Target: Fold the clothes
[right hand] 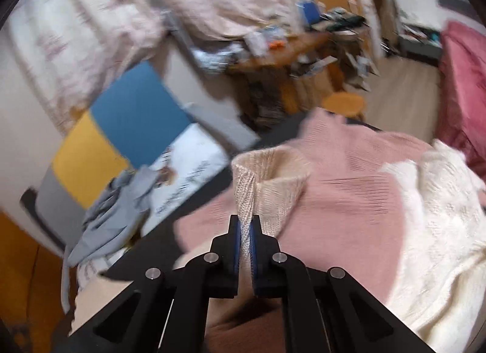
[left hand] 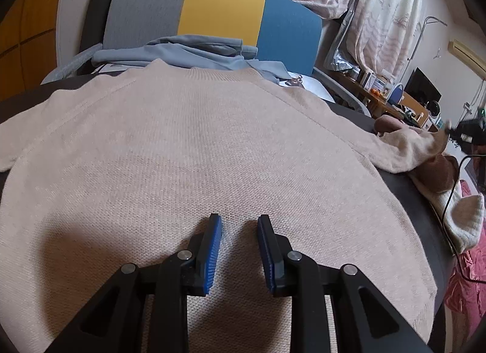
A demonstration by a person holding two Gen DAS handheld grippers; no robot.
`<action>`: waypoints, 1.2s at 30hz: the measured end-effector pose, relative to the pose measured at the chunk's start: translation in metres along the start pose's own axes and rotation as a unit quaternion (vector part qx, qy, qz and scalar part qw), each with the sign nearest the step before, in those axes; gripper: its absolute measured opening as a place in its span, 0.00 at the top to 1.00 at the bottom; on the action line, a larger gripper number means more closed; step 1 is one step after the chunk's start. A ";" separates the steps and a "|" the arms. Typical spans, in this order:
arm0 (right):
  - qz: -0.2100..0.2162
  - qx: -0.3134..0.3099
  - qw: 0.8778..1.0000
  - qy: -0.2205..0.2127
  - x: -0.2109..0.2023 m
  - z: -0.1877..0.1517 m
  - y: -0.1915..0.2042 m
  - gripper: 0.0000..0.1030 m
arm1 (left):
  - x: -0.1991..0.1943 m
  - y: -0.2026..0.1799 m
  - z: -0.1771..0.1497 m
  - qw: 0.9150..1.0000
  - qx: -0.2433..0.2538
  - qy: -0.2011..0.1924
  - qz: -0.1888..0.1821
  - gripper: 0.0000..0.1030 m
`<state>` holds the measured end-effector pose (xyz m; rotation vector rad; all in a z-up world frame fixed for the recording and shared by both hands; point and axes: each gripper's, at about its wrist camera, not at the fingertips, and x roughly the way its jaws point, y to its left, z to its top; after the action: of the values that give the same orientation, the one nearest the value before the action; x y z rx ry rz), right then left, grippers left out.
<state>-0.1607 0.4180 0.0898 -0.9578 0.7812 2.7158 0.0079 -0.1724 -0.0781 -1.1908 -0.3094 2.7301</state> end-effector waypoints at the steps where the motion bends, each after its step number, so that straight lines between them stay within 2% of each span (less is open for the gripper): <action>1: 0.015 -0.014 1.000 0.000 -0.003 -0.005 0.015 0.94 | 0.000 -0.001 0.000 1.000 0.001 0.000 0.001 0.76; 5: 0.105 -0.083 0.991 0.021 -0.008 -0.043 0.097 0.94 | 0.000 -0.003 0.001 1.000 0.007 0.001 0.008 0.76; 8: 0.178 -0.119 0.975 0.058 0.000 -0.083 0.163 0.94 | -0.002 -0.004 0.006 1.000 -0.001 0.006 0.004 0.76; 11: 0.236 -0.153 0.954 0.100 0.015 -0.130 0.226 0.94 | 0.000 0.002 0.017 0.999 -0.032 0.011 -0.007 0.76; 14: 0.274 -0.175 0.934 0.150 0.037 -0.183 0.275 0.94 | 0.001 0.015 0.029 0.998 -0.067 0.007 -0.007 0.76; 17: 0.276 -0.207 0.915 0.208 0.064 -0.244 0.305 0.94 | 0.006 0.028 0.041 0.995 -0.097 0.009 -0.013 0.77; 19: 0.267 -0.228 0.904 0.243 0.083 -0.277 0.312 0.94 | 0.010 0.034 0.047 0.993 -0.114 0.015 -0.022 0.77; 22: 0.252 -0.265 0.884 0.291 0.104 -0.316 0.308 0.89 | 0.021 0.036 0.055 0.990 -0.126 0.031 -0.049 0.77; 23: 0.255 -0.270 0.882 0.289 0.103 -0.319 0.303 0.88 | 0.025 0.035 0.058 0.990 -0.124 0.037 -0.057 0.77; 25: 0.265 -0.276 0.885 0.266 0.088 -0.313 0.289 0.70 | 0.035 0.028 0.063 0.990 -0.115 0.056 -0.058 0.77; 27: 0.258 -0.288 0.894 0.229 0.068 -0.304 0.273 0.63 | 0.041 0.023 0.068 0.990 -0.115 0.061 -0.063 0.77; 29: 0.236 -0.308 0.899 0.205 0.053 -0.298 0.256 0.63 | 0.043 0.021 0.074 0.985 -0.133 0.057 -0.091 0.76; 30: 0.227 -0.319 0.898 0.199 0.048 -0.297 0.248 0.67 | 0.044 0.019 0.076 0.983 -0.144 0.055 -0.103 0.75; 31: 0.218 -0.331 0.897 0.198 0.046 -0.299 0.242 0.79 | 0.046 0.017 0.078 0.981 -0.152 0.052 -0.105 0.73; 32: 0.206 -0.344 0.894 0.201 0.047 -0.301 0.238 0.85 | 0.049 0.015 0.080 0.980 -0.158 0.053 -0.106 0.73; 34: 0.184 -0.349 0.894 0.212 0.057 -0.311 0.225 0.88 | 0.058 0.011 0.083 0.978 -0.165 0.067 -0.105 0.73; 36: 0.188 -0.335 0.901 0.199 0.060 -0.314 0.217 0.89 | 0.065 0.005 0.087 0.976 -0.174 0.077 -0.103 0.73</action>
<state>-0.1059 0.0672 -0.0628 -1.6952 0.0261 3.2507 -0.1007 -0.1748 -0.0679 -1.3534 -0.8660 2.4519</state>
